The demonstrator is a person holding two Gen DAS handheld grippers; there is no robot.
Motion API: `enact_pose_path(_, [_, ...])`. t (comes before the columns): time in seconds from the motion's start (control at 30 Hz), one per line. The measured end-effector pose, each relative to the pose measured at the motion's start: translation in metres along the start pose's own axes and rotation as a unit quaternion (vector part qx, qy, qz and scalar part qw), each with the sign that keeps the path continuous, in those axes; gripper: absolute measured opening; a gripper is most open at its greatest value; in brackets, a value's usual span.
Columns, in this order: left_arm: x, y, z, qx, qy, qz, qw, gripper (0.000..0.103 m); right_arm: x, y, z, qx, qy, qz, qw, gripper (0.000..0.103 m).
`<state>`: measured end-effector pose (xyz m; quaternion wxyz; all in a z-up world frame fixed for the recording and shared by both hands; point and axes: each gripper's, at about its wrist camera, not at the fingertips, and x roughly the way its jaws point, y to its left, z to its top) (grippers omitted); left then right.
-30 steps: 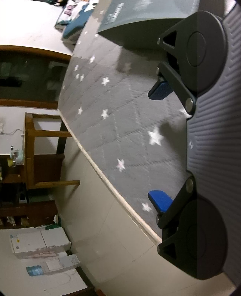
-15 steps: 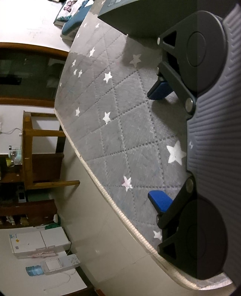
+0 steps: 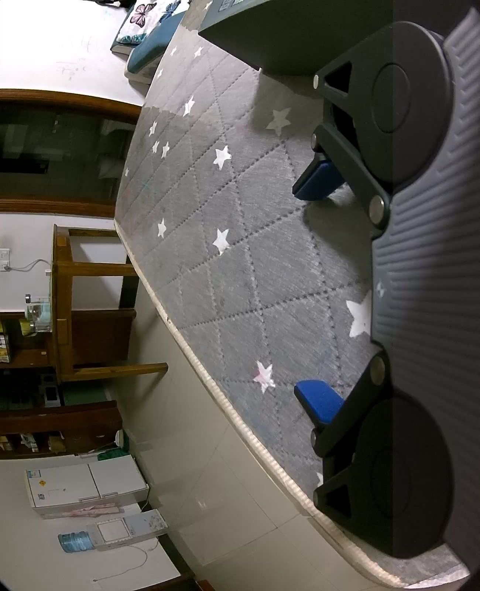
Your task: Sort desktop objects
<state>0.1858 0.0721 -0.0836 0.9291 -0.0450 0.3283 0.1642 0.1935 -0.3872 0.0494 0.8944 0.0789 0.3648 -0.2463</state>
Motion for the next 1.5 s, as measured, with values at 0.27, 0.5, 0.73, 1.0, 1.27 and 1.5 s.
enact_pose_path(0.27, [-0.0033,0.0,0.0001,0.0,0.0,0.0,1.0,0.103,-0.0001,-0.0003,0.0008,0.002,0.0,0.002,1.0,0.103])
enact_pose_path(0.5, [-0.0028,-0.0005,-0.0006,0.0,0.0,-0.001,1.0,0.103,0.0031,0.003,0.0006,0.001,0.0,0.001,1.0,0.103])
enact_pose_path(0.73, [-0.004,-0.0003,-0.0007,-0.001,0.0,0.0,1.0,0.103,0.003,0.007,0.0011,0.002,0.001,0.002,1.0,0.103])
enact_pose_path(1.0, [-0.0039,-0.0006,-0.0005,-0.001,0.0,0.0,1.0,0.103,0.0024,0.0052,0.0008,0.002,0.001,0.002,1.0,0.103])
enact_pose_path(1.27, [-0.0027,-0.0014,-0.0004,-0.001,0.0,-0.001,1.0,0.103,0.0018,0.0034,0.0005,0.003,0.001,0.002,1.0,0.103])
enact_pose_path(1.5, [-0.002,-0.002,-0.0006,0.0,0.0,-0.001,1.0,0.103,0.0012,0.0018,0.0002,0.003,0.001,0.002,1.0,0.103])
